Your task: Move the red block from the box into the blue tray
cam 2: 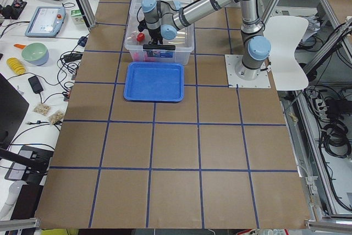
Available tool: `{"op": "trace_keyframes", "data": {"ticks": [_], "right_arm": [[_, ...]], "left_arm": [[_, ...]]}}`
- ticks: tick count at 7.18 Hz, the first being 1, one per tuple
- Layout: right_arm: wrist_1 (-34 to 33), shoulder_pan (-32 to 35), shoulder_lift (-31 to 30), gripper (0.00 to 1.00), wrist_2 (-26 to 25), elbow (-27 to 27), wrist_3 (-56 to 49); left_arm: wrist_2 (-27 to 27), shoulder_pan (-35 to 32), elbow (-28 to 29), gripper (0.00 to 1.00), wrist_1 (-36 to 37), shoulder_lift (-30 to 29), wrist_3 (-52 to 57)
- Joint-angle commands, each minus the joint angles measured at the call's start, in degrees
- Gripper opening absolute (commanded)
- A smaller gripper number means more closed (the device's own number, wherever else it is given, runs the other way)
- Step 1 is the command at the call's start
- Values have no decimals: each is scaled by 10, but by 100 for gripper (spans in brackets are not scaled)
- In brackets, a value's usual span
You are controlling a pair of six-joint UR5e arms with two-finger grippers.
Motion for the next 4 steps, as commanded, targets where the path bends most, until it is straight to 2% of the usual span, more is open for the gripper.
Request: {"op": "trace_keyframes", "data": {"ticks": [1, 2, 3, 4], "right_arm": [[23, -2, 6, 100, 1, -18, -1], [27, -3, 7, 100, 1, -20, -1], [27, -3, 6, 100, 1, -20, -1], [25, -3, 8, 100, 2, -20, -2]], "left_arm": [[0, 0, 0, 72, 14, -10, -1], [-1, -1, 0, 71, 21, -16, -1], [-1, -1, 0, 65, 21, -19, 0], [-1, -1, 0, 29, 21, -21, 1]]}}
